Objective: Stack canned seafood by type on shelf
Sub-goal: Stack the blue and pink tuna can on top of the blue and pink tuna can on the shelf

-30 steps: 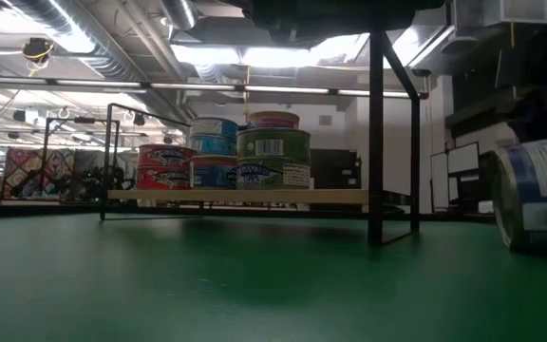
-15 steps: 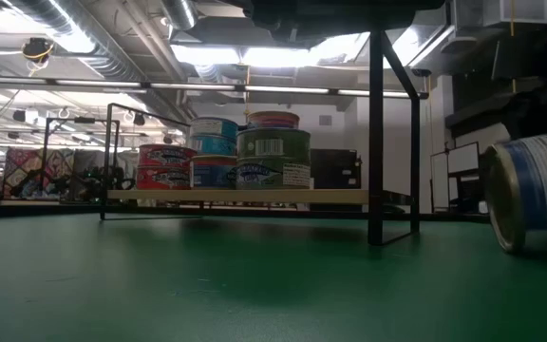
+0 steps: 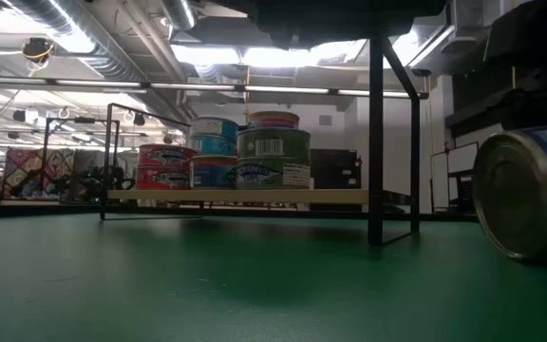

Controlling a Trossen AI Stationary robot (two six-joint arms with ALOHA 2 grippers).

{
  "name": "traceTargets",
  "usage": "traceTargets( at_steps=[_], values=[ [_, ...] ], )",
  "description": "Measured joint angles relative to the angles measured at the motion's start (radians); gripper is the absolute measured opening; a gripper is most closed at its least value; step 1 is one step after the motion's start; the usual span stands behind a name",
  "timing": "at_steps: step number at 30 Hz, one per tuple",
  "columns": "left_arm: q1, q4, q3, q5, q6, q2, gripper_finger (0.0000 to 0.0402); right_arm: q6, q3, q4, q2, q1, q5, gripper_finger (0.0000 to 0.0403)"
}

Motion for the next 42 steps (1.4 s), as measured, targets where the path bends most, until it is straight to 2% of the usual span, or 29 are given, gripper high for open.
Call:
traceTargets(
  at_steps=[4,12,24,35,37,42],
  values=[
    [0.011,0.0,0.0,0.008,-0.025,0.0,0.0196,-0.001,0.0,0.026,0.012,0.0,0.011,0.028],
    [0.039,0.001,0.017,0.113,0.008,0.0,0.0196,-0.001,0.0,0.078,0.103,0.0,0.017,0.028],
    [0.061,-0.01,0.092,0.233,0.184,0.0,0.0196,-0.009,0.0,0.143,0.122,0.0,0.028,0.028],
    [0.079,-0.321,0.239,0.266,0.324,0.0,0.0196,-0.009,0.0,0.164,0.122,-0.001,0.028,0.028],
    [0.082,-0.378,0.269,0.273,0.308,0.0,0.0196,-0.007,0.0,0.165,0.122,-0.001,0.028,0.028],
    [0.086,-0.51,0.332,0.275,0.155,0.0,0.0196,-0.004,0.0,0.173,0.122,-0.001,0.028,0.028]
  ],
)
